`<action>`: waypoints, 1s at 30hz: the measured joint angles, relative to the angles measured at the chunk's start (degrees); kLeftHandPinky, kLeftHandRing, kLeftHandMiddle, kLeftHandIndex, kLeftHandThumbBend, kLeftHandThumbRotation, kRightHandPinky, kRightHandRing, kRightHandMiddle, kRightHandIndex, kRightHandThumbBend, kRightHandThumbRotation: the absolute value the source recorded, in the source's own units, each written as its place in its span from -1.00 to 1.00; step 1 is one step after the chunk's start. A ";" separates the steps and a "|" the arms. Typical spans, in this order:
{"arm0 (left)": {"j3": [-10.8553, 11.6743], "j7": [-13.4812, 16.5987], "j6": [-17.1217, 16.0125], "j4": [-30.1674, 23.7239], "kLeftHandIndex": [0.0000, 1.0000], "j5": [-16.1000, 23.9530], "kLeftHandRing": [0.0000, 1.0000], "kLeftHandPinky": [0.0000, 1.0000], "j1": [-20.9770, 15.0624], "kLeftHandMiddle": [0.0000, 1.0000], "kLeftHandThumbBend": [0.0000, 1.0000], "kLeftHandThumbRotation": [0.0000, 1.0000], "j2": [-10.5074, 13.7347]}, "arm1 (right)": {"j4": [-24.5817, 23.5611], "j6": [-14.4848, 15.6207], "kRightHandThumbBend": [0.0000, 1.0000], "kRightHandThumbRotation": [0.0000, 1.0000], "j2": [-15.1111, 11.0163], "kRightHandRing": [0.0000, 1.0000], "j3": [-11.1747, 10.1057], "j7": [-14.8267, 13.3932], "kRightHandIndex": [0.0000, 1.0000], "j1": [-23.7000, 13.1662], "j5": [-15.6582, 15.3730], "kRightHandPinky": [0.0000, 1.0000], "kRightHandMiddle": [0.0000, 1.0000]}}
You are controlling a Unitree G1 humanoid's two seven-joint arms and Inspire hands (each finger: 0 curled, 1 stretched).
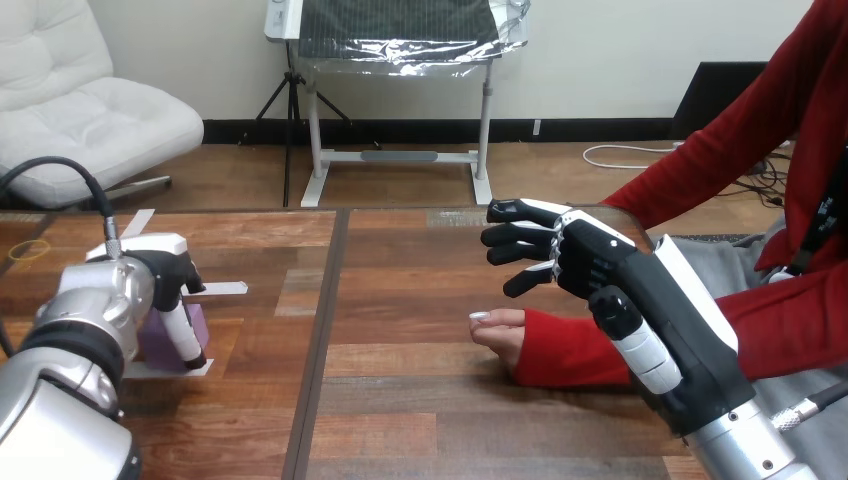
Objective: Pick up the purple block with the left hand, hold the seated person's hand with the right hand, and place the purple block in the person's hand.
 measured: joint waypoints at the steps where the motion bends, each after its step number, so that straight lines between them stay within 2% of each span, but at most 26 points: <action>1: 0.00 -0.05 0.04 0.02 0.76 0.00 0.63 0.14 0.01 0.73 0.24 -1.00 -0.07 | 0.00 0.00 1.00 1.00 0.00 0.48 0.00 0.00 0.59 0.00 0.00 0.21 0.53; 6: 0.13 -0.60 0.14 0.13 0.77 -0.63 0.15 -0.23 0.05 0.37 0.22 -1.00 -0.37 | 0.00 0.00 1.00 1.00 0.01 0.48 0.00 0.00 0.59 0.00 0.00 0.21 0.53; 10: 0.13 -1.10 0.05 0.15 0.76 -0.99 0.00 -0.34 0.06 0.26 0.18 -1.00 -0.56 | 0.00 0.00 1.00 1.00 0.00 0.48 0.00 0.00 0.59 0.00 0.05 0.21 0.53; 15: 0.13 -1.69 0.04 0.16 0.76 -1.21 -0.24 -0.51 0.06 0.03 0.15 -1.00 -0.64 | 0.00 0.00 1.00 1.00 0.01 0.47 0.00 0.01 0.59 0.00 0.16 0.21 0.52; 22: 0.11 -2.58 0.02 0.20 0.75 -1.19 -0.25 -0.53 0.06 0.04 0.14 -1.00 -0.66 | 0.00 0.00 1.00 1.00 0.01 0.46 0.00 0.01 0.58 0.00 0.16 0.21 0.52; 25: 0.11 -3.17 0.09 0.23 0.75 -1.23 -0.25 -0.53 0.06 0.07 0.23 -1.00 -0.66 | 0.00 -0.01 1.00 1.00 0.01 0.46 0.00 0.00 0.58 0.00 0.16 0.20 0.52; 28: 0.12 -3.55 0.13 0.27 0.75 -1.32 -0.22 -0.51 0.07 0.10 0.25 -1.00 -0.71 | 0.00 -0.01 1.00 1.00 0.01 0.46 0.00 0.00 0.58 0.00 0.16 0.20 0.52; 30: 0.12 -3.73 0.04 0.28 0.76 -1.37 -0.10 -0.42 0.07 0.18 0.30 -1.00 -0.73 | 0.00 -0.03 1.00 1.00 0.02 0.46 0.00 0.01 0.58 0.00 0.16 0.20 0.52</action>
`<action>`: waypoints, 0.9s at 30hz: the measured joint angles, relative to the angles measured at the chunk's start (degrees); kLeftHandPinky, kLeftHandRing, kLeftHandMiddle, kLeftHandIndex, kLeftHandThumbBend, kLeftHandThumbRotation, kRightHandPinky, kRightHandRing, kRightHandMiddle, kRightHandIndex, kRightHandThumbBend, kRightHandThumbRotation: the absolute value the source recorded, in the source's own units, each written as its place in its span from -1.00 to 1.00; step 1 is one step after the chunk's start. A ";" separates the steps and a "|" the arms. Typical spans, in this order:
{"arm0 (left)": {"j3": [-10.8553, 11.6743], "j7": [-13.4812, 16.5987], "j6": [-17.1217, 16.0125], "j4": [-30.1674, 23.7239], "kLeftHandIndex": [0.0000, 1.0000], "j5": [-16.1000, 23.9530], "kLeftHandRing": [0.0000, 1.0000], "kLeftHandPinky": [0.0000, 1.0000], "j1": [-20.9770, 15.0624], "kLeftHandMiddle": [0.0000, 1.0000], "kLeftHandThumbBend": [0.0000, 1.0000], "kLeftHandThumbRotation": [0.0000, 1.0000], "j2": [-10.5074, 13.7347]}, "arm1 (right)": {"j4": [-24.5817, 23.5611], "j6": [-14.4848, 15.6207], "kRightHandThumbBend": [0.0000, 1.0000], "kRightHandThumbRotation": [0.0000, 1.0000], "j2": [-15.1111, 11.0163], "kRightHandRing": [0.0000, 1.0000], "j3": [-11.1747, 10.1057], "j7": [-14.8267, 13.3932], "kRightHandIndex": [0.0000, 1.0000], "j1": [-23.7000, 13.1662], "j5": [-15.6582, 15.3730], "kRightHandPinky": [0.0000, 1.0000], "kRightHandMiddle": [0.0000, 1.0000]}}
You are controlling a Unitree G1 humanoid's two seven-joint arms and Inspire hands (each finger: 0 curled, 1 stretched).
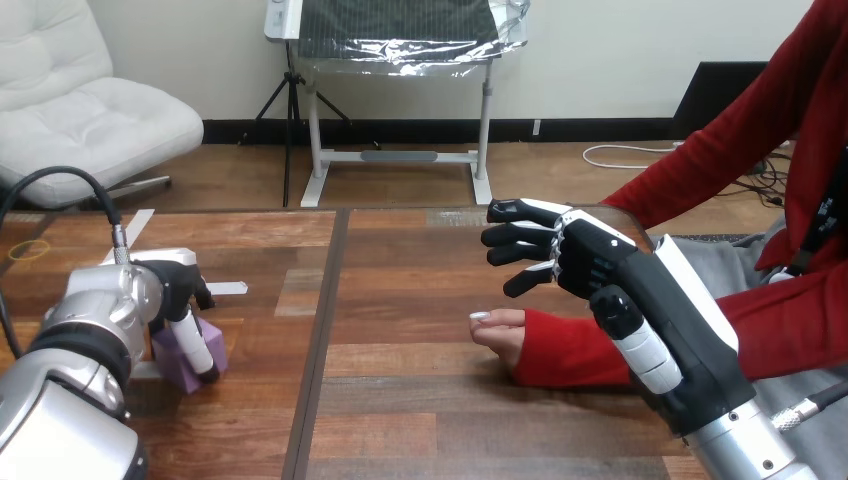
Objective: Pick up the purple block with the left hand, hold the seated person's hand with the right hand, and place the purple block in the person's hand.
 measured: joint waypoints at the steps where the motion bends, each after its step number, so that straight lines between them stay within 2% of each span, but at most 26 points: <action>1: 0.00 -0.06 -0.08 0.01 0.76 0.00 -0.06 -0.38 0.00 0.21 0.31 -1.00 0.00 | 0.00 -0.02 1.00 1.00 0.00 0.46 0.00 0.00 0.58 0.00 0.00 0.20 0.52; 3: 0.00 -0.25 -0.30 0.06 0.76 -0.02 0.08 -0.26 0.00 0.31 0.31 -1.00 0.00 | 0.00 -0.03 1.00 1.00 0.00 0.46 0.00 0.00 0.58 0.00 0.00 0.19 0.52; 7: 0.00 -0.30 -0.45 0.12 0.76 -0.02 0.14 -0.18 0.02 0.33 0.36 -1.00 -0.03 | -0.02 -0.03 1.00 1.00 0.00 0.46 0.00 0.00 0.58 0.00 0.00 0.19 0.52; 10: 0.00 -0.32 -0.44 0.13 0.76 -0.01 0.08 -0.21 0.02 0.25 0.37 -1.00 -0.05 | -0.04 -0.03 1.00 1.00 0.00 0.45 0.00 0.00 0.58 0.00 0.00 0.19 0.52; 13: 0.00 -0.37 -0.36 0.16 0.77 -0.01 -0.08 -0.35 0.02 0.11 0.41 -1.00 -0.14 | -0.07 -0.03 1.00 1.00 -0.01 0.45 0.00 0.00 0.58 0.00 0.03 0.19 0.52; 19: 0.01 -0.47 -0.31 0.35 0.74 -0.08 -0.09 -0.35 0.05 0.11 0.48 -1.00 -0.34 | -0.09 -0.03 1.00 1.00 -0.01 0.46 0.00 0.02 0.57 0.00 0.35 0.18 0.52; 21: 0.02 -0.49 -0.24 0.38 0.74 -0.21 -0.21 -0.46 0.05 0.04 0.41 -1.00 -0.37 | -0.10 -0.03 1.00 1.00 -0.01 0.46 0.00 0.02 0.57 0.00 0.41 0.18 0.52; 27: -0.01 -0.49 -0.02 0.46 0.72 -0.16 -0.32 -0.55 0.05 -0.04 0.33 -1.00 -0.53 | -0.10 -0.03 1.00 1.00 -0.01 0.46 0.00 0.01 0.57 0.00 0.41 0.19 0.52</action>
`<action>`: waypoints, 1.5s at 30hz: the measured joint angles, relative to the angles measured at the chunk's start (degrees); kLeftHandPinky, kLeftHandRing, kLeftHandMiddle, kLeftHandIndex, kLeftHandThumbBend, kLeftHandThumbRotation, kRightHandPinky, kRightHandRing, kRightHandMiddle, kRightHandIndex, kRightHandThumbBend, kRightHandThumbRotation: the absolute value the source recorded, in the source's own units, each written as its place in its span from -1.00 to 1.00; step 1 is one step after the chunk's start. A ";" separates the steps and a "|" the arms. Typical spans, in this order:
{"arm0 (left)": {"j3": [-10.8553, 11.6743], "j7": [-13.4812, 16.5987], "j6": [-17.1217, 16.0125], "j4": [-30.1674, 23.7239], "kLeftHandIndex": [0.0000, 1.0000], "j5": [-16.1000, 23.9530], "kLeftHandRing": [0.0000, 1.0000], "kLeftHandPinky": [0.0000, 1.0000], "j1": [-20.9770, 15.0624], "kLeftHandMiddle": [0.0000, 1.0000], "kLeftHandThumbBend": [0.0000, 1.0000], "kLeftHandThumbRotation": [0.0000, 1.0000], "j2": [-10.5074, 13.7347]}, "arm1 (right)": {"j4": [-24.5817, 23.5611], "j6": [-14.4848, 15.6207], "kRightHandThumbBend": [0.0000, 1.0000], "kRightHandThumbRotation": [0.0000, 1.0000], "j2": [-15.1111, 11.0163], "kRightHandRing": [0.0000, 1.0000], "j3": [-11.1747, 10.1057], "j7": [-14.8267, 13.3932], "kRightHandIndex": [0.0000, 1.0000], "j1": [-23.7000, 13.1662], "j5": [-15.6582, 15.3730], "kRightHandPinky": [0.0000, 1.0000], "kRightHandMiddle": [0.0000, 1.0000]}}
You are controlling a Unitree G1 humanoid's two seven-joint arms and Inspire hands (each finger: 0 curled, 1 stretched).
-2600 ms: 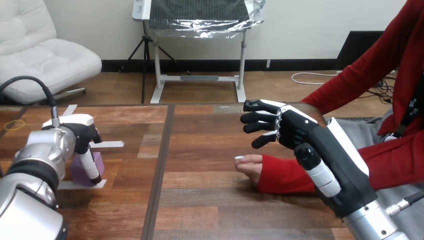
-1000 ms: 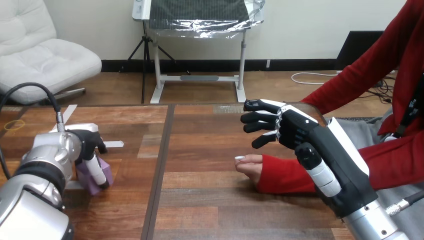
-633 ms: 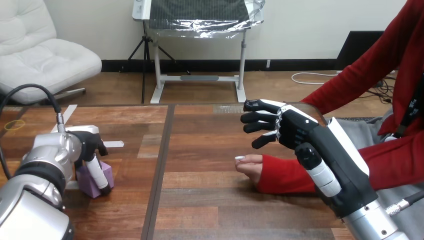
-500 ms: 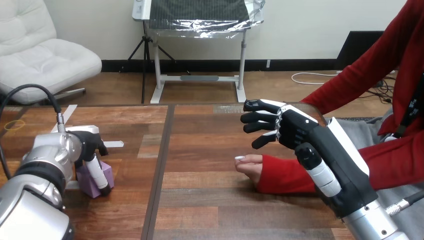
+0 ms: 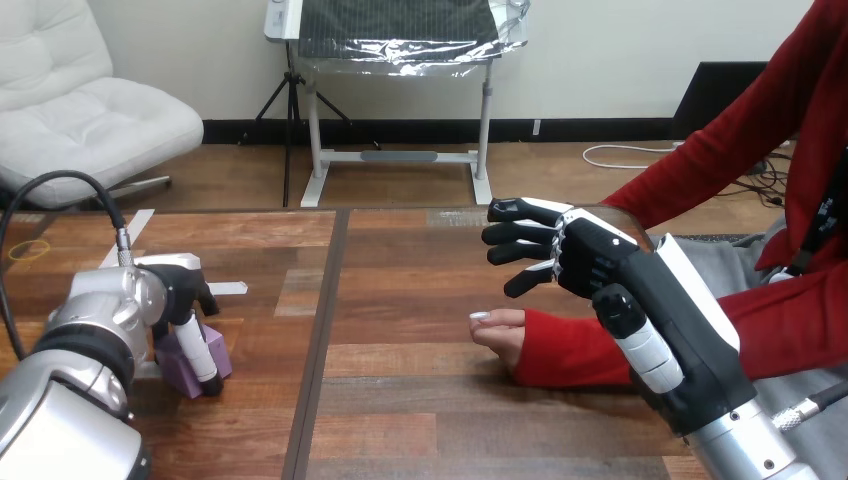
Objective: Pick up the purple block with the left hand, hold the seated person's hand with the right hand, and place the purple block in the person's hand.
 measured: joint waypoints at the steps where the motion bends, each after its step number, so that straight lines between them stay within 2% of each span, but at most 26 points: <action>1: -0.01 0.00 0.01 0.02 0.72 0.02 -0.33 -0.55 0.01 -0.05 0.33 -1.00 -0.01 | 0.00 0.00 1.00 1.00 0.00 0.46 0.00 0.00 0.57 0.00 0.00 0.19 0.52; 13: -0.14 -0.01 -0.06 0.05 0.70 0.41 -0.11 -0.40 0.08 0.11 0.29 -1.00 -0.06 | 0.00 -0.08 1.00 1.00 0.01 0.45 0.00 0.00 0.57 0.00 0.06 0.18 0.51; 16: -0.14 -0.01 0.10 0.06 0.69 0.41 -0.13 -0.43 0.08 0.10 0.28 -1.00 -0.07 | 0.00 -0.08 1.00 1.00 0.01 0.45 0.00 0.00 0.57 0.00 0.08 0.18 0.51; 19: -0.14 -0.01 0.48 0.06 0.69 0.39 -0.25 -0.52 0.09 -0.01 0.28 -1.00 -0.10 | 0.00 -0.08 1.00 1.00 0.01 0.45 0.00 0.00 0.57 0.00 0.09 0.18 0.51; 28: -0.13 0.01 1.26 0.08 0.62 0.39 -0.27 -0.52 0.17 -0.02 0.28 -1.00 -0.18 | 0.00 -0.08 1.00 1.00 0.01 0.45 0.00 0.00 0.57 0.00 0.08 0.19 0.51; 34: -0.12 0.69 1.82 0.08 0.52 0.39 -0.33 -0.56 0.35 -0.04 0.19 -1.00 -0.22 | 0.00 -0.08 1.00 1.00 0.01 0.45 0.01 0.00 0.57 0.00 0.08 0.19 0.51; 39: -0.03 2.56 2.30 0.07 0.31 0.31 -0.27 -0.48 0.81 -0.01 0.19 -1.00 -0.34 | 0.00 -0.08 1.00 1.00 0.01 0.45 0.01 0.00 0.57 0.00 0.08 0.19 0.52; 45: 0.21 4.90 3.03 0.08 0.18 -0.19 -0.21 -0.41 1.34 0.02 0.22 -1.00 -0.62 | 0.00 -0.08 1.00 1.00 0.02 0.46 0.01 0.00 0.57 0.00 0.08 0.19 0.52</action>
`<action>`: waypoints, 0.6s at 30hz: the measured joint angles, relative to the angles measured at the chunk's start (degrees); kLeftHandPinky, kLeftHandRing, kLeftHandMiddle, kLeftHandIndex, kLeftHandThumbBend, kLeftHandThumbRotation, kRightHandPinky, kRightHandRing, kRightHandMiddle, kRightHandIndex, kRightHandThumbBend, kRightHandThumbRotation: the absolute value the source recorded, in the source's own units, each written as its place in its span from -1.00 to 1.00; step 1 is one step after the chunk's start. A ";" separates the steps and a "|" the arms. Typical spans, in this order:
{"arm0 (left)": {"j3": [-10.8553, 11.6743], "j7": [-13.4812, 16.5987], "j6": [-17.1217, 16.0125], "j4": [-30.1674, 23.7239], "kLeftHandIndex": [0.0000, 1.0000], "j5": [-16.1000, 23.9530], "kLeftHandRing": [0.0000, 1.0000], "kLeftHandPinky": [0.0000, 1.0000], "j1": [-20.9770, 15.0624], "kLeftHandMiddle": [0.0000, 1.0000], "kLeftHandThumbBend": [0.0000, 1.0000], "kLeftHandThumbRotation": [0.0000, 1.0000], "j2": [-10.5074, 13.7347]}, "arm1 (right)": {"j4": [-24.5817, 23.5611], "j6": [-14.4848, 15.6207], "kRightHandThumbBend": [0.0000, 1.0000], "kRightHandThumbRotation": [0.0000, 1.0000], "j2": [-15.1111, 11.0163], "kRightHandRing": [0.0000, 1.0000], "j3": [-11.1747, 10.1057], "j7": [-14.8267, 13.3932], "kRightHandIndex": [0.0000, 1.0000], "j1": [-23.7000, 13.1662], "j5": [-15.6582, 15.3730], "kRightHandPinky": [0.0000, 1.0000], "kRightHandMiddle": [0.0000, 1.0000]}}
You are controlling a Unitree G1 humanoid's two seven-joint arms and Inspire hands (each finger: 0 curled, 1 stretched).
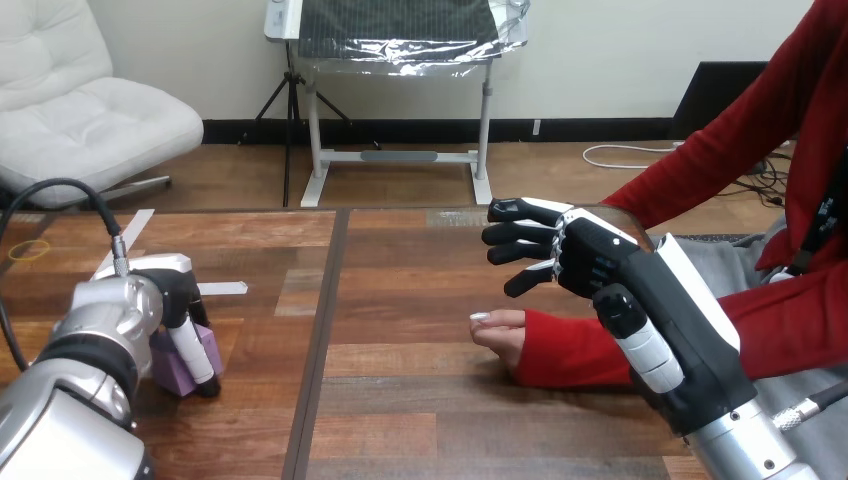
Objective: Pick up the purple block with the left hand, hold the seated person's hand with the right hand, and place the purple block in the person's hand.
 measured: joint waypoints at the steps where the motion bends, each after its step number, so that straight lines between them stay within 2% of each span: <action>1: 0.07 0.20 0.10 0.00 0.16 -0.12 -0.20 -0.40 0.05 0.02 0.22 -1.00 -0.06 | 0.00 0.00 1.00 1.00 0.00 0.46 0.00 0.00 0.57 0.00 0.00 0.19 0.52; 8: 1.07 1.05 0.42 0.00 0.03 -1.19 -0.23 -0.43 0.31 -0.01 0.31 -1.00 -0.29 | 0.00 -0.01 1.00 1.00 0.01 0.46 0.00 0.00 0.58 0.00 0.00 0.19 0.52; 18: 2.00 2.07 0.89 0.00 -0.02 -1.94 -0.28 -0.46 0.36 -0.05 0.43 -1.00 -0.72 | 0.00 -0.01 1.00 1.00 0.02 0.46 0.00 0.00 0.58 0.00 0.00 0.20 0.52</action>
